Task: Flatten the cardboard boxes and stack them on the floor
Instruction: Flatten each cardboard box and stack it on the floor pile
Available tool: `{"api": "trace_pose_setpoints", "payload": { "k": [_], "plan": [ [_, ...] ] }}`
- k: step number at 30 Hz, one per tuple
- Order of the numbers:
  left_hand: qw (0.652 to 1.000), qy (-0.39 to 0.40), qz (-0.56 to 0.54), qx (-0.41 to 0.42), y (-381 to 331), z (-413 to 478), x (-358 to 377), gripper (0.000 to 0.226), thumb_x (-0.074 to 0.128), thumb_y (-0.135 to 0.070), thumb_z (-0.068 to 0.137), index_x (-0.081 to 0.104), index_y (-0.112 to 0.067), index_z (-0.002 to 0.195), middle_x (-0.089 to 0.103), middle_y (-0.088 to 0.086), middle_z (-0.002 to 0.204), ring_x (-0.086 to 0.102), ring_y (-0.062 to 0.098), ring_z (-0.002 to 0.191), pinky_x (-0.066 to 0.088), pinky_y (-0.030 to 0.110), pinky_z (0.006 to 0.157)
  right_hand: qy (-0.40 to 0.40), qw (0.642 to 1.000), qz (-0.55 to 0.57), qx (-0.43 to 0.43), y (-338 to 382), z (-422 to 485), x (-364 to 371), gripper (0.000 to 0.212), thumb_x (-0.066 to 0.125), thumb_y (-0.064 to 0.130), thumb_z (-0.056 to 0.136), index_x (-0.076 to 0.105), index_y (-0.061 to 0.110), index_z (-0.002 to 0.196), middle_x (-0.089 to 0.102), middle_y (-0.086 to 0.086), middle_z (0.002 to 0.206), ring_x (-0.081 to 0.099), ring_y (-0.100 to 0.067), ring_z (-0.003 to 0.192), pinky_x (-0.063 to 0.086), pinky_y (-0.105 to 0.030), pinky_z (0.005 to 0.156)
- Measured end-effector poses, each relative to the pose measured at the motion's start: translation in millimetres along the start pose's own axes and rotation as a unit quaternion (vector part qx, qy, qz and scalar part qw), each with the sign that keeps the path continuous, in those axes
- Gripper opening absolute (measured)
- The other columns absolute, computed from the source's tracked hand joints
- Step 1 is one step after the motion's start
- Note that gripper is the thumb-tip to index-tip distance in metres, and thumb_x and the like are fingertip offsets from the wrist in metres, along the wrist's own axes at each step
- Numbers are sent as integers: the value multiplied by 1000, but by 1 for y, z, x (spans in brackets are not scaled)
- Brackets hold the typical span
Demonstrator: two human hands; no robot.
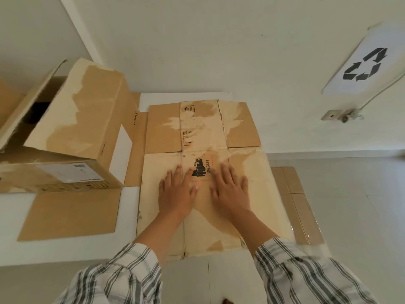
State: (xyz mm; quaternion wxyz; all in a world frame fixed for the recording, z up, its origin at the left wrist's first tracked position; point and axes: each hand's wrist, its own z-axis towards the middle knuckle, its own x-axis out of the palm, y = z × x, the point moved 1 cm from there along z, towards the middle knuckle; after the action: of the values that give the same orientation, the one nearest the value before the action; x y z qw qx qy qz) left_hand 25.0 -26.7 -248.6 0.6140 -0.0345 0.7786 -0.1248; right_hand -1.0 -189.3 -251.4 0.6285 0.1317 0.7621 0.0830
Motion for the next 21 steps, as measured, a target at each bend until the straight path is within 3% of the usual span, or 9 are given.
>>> {"api": "trace_pose_setpoints", "payload": {
  "k": [4,9,13,15,18,21],
  "plan": [
    [1000,-9,-10,-1,23,-51,7,61,32,-55,100,15,-35,155,4,-4,165,5,28,151,11,46,120,-10,1000,7,24,-17,-63,9,59,18,52,103,-3,41,156,-10,10,165,-11,-17,151,-6,-46,121],
    [999,21,-4,-25,46,-93,10,63,30,-57,99,9,-38,156,-2,-8,165,0,27,151,9,47,121,17,998,-5,54,-30,-104,14,60,14,57,102,-12,43,154,-18,10,163,-14,-19,151,-5,-46,121],
    [995,63,-22,-80,40,-89,-1,62,41,-60,95,16,-46,150,-6,-6,164,-3,28,150,5,61,116,30,997,9,72,-24,-92,-9,61,38,59,97,12,45,151,2,5,164,3,-26,151,5,-59,119],
    [978,66,-94,-173,35,-87,-10,70,59,-61,86,24,-49,145,-7,-1,161,0,32,148,7,65,113,21,988,13,150,-28,-88,-22,75,54,69,84,16,49,146,4,2,161,7,-32,149,6,-69,112],
    [933,36,-207,-293,36,-83,-22,94,80,-44,75,21,-43,148,-1,5,158,19,38,139,28,58,110,23,945,113,307,-46,-90,-42,119,74,70,68,-5,41,152,4,-12,161,17,-42,145,21,-70,109],
    [893,17,-289,-344,46,-78,-25,107,83,-34,73,8,-30,150,23,14,150,37,41,128,38,55,104,15,918,151,366,-70,-87,-52,122,78,61,72,-2,24,156,27,-20,155,28,-42,141,27,-64,109]
  ]
}}
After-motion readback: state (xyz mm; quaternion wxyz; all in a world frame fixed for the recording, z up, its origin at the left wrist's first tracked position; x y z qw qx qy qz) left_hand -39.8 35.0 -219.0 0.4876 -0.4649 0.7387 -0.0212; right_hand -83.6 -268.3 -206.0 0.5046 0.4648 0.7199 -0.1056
